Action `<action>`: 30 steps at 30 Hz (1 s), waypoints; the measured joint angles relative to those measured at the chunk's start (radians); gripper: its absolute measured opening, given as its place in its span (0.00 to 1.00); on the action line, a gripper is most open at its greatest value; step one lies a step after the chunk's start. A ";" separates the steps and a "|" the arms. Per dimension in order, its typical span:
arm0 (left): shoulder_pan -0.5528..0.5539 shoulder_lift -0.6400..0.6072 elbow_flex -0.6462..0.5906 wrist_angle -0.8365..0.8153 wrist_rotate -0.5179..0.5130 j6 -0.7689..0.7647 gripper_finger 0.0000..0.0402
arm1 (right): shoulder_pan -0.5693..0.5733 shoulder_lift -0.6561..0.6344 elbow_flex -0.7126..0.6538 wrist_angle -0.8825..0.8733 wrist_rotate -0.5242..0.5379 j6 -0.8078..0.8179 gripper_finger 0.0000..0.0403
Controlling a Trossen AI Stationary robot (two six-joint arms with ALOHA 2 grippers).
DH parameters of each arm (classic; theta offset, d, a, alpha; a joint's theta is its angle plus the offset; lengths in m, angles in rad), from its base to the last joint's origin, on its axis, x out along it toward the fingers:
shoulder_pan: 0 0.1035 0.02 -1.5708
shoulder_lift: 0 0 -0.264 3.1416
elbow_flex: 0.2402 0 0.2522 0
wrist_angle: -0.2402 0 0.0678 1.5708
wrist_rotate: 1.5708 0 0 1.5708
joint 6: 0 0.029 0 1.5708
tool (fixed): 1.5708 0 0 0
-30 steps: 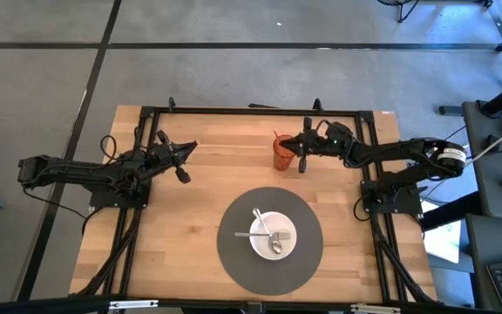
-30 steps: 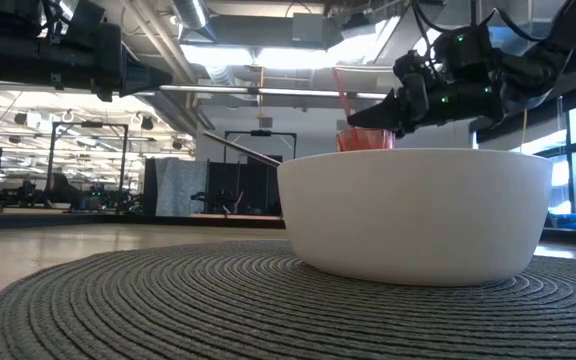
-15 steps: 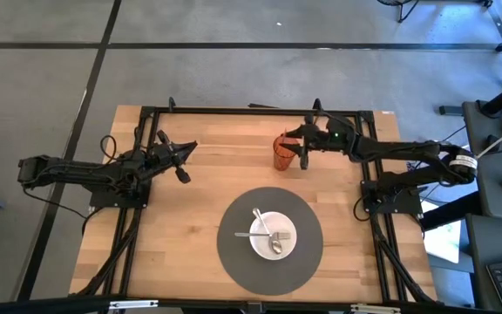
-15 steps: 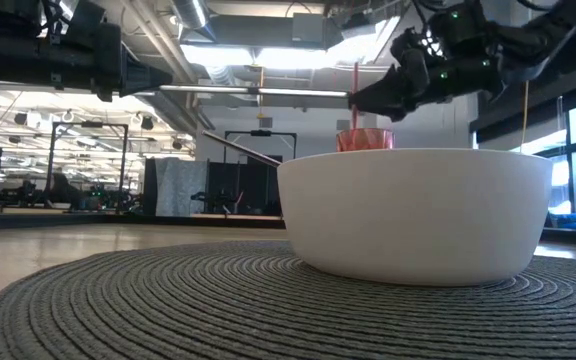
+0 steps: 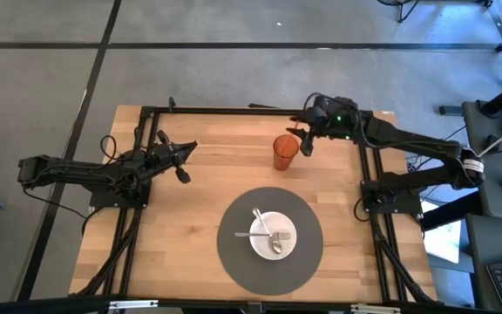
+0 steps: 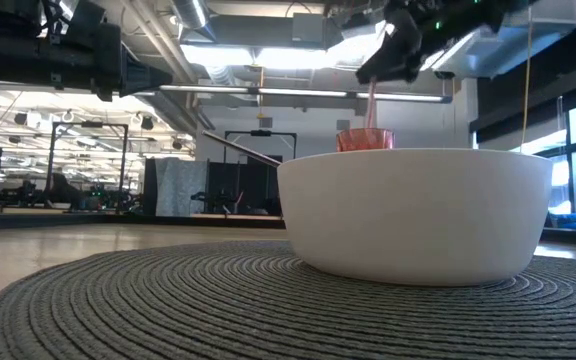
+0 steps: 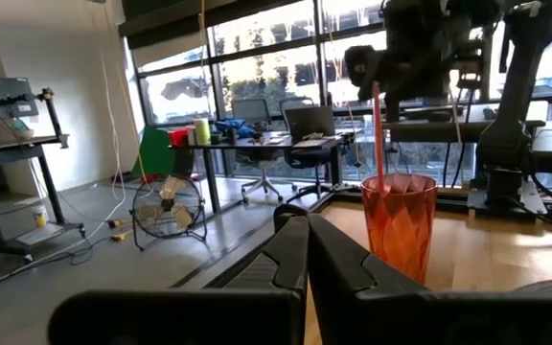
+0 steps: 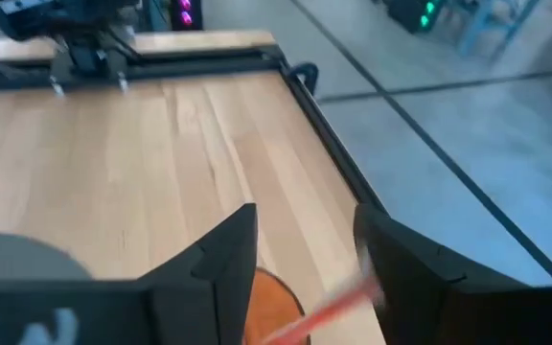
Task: Pick & Place Utensil
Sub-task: Put the orange straw into the orange cup, then put the orange cup on the gray mat to the right of the white bowl
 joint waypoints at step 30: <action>0.000 0.000 0.000 0.000 -0.001 -0.009 0.01 | 0.281 0.172 0.147 -0.423 0.151 -0.165 0.43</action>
